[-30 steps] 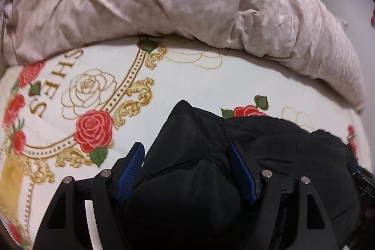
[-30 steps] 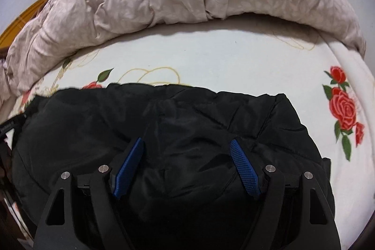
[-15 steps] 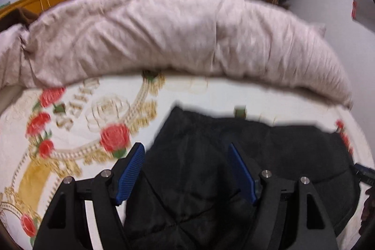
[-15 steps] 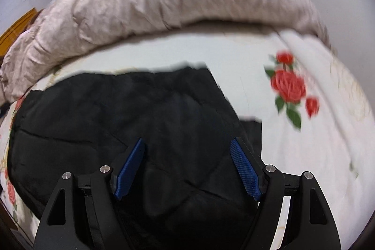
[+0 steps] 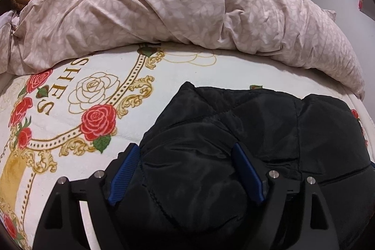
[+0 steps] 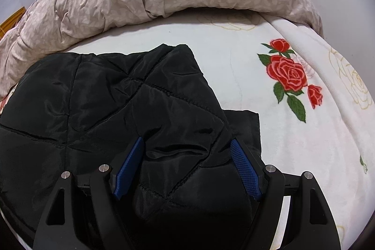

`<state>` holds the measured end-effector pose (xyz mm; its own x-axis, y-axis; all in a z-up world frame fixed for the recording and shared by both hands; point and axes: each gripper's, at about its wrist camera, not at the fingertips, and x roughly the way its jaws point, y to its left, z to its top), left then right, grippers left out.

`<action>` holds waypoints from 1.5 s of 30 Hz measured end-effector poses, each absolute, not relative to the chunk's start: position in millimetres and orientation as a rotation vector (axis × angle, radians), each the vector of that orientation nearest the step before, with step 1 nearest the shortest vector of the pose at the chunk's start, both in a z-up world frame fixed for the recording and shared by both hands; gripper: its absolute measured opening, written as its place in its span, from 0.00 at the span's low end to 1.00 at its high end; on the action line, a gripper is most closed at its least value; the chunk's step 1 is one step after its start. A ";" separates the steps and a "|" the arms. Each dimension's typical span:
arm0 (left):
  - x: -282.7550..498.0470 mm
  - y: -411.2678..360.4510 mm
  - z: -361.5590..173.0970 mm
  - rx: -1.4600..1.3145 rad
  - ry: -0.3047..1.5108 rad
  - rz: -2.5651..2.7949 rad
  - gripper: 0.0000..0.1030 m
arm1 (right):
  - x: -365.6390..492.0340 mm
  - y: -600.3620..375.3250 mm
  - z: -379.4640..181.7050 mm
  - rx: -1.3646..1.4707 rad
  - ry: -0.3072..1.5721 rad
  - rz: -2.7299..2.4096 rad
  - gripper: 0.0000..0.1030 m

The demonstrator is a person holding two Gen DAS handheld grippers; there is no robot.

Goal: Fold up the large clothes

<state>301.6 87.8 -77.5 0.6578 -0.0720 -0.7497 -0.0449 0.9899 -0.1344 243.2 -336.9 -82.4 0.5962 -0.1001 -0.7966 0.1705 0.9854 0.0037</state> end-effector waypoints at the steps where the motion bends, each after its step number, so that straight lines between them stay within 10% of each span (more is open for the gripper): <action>1: 302.4 87.1 -78.2 -0.145 0.852 -0.014 0.82 | 244.0 -337.3 -83.3 0.084 0.918 -0.156 0.74; 29: 239.3 104.2 6.0 -0.133 0.782 -0.006 0.78 | 184.4 -335.2 -4.2 0.065 0.823 -0.151 0.75; 34: 238.3 94.8 -37.5 -0.120 0.916 -0.044 0.52 | 182.5 -332.9 -40.9 0.057 0.950 -0.133 0.48; 45: 242.6 89.1 -52.2 -0.109 0.963 -0.029 0.51 | 187.0 -340.3 -53.6 0.077 1.001 -0.175 0.47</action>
